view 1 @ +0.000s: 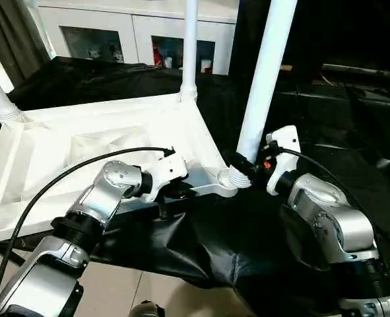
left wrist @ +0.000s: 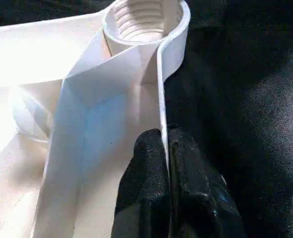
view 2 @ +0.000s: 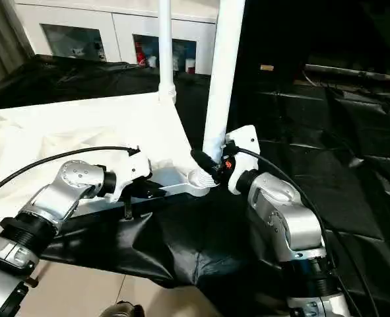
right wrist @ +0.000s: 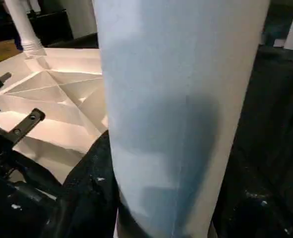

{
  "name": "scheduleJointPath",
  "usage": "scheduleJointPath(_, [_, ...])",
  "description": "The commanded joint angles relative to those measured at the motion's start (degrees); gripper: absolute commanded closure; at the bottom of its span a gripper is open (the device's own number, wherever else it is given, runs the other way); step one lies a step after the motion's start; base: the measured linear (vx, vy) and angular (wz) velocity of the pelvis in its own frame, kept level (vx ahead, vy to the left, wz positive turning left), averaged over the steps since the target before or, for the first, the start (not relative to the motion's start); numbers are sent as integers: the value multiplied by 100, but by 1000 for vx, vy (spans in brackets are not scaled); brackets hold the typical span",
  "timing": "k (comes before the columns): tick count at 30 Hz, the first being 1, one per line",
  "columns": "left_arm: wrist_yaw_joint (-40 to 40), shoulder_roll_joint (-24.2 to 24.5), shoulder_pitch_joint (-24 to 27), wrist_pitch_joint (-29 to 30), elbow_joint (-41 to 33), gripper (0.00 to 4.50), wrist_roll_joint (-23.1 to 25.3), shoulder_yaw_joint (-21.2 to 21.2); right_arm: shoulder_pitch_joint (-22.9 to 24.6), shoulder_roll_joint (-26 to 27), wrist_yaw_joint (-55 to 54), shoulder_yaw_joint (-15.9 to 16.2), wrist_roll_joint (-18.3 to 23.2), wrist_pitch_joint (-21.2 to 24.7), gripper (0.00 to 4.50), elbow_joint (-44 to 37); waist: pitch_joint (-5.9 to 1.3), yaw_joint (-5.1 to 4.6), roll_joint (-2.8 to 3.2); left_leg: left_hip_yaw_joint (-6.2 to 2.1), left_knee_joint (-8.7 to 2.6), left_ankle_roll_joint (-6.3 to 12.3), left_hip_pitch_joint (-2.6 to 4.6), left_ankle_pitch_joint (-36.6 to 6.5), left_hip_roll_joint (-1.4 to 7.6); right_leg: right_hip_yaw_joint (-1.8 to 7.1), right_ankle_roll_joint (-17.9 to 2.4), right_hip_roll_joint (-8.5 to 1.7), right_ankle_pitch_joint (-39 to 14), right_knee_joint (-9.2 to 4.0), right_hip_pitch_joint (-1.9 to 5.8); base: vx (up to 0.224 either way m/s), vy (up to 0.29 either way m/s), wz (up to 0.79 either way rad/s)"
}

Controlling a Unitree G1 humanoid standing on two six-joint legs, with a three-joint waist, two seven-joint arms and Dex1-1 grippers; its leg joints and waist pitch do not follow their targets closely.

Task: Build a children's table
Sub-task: Insert table leg to table base

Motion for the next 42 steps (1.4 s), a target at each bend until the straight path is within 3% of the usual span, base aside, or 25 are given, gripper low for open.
scheduleJointPath(1, [85, -40, 65, -170, -23, 450, -63, 192, -67, -1, -14, -73, 12, 52, 257, -33, -390, 13, -124, -121, -467, -183, 157, -2024, 180, 175, -775, -238, -2129, -481, 177, 0, 0, 0])
scheduleJointPath(42, [85, -40, 65, -170, -23, 450, -63, 192, -67, -1, -14, -73, 12, 52, 257, -33, -374, -4, -123, -133, -486, -218, 162, -2183, 186, 180, -694, -248, -2403, -518, 152, 0, 0, 0])
